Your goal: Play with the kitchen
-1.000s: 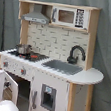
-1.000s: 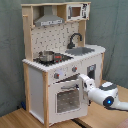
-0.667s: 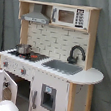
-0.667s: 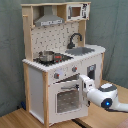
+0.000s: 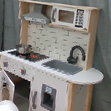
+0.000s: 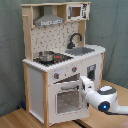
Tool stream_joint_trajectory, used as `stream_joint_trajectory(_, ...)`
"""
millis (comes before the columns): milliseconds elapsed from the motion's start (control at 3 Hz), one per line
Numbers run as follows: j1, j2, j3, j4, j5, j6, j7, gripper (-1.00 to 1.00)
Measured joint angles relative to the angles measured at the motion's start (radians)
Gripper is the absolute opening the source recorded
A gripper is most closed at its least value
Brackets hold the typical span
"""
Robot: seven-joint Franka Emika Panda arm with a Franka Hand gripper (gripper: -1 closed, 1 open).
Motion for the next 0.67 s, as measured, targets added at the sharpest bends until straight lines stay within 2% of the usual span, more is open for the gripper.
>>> stream_joint_trajectory(667,0.007,0.01,0.003,0.098,-0.003,-0.176,0.01,-1.0)
